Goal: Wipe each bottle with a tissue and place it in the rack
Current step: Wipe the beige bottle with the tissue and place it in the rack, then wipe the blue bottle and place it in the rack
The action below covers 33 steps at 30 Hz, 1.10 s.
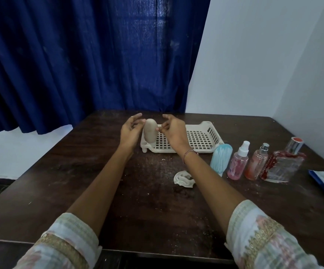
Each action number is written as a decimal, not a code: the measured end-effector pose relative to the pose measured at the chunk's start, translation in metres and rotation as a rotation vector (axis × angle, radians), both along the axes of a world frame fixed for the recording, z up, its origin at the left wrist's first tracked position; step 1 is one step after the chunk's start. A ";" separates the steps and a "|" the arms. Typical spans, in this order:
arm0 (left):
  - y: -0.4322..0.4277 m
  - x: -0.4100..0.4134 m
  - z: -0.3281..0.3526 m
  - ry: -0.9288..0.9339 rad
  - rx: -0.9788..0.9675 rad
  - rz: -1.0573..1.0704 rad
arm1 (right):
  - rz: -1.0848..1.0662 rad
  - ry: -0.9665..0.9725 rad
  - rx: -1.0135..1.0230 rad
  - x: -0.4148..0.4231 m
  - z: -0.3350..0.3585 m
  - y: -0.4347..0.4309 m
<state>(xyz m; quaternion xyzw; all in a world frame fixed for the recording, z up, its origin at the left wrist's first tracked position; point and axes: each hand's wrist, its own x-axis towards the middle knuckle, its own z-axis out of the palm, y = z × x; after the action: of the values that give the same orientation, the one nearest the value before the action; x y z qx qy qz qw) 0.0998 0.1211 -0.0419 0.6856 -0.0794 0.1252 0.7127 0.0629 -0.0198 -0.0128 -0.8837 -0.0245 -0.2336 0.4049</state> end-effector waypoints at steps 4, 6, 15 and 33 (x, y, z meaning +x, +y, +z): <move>-0.007 -0.016 0.014 -0.082 0.037 0.096 | 0.021 -0.038 -0.001 -0.017 0.015 -0.004; -0.010 -0.025 0.021 -0.121 0.071 0.115 | 0.036 -0.049 0.011 -0.027 0.024 -0.007; -0.037 -0.064 0.046 -0.201 0.125 0.056 | 0.021 -0.087 0.024 -0.077 0.053 -0.040; -0.131 -0.126 0.027 -0.239 0.427 -0.234 | -0.207 0.017 -0.491 -0.138 0.032 -0.126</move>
<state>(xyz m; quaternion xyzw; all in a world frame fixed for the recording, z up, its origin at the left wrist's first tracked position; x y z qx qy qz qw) -0.0258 -0.0097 -0.0149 0.7868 -0.2662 0.1023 0.5474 -0.0748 -0.1455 0.0194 -0.9552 0.0133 -0.2534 0.1527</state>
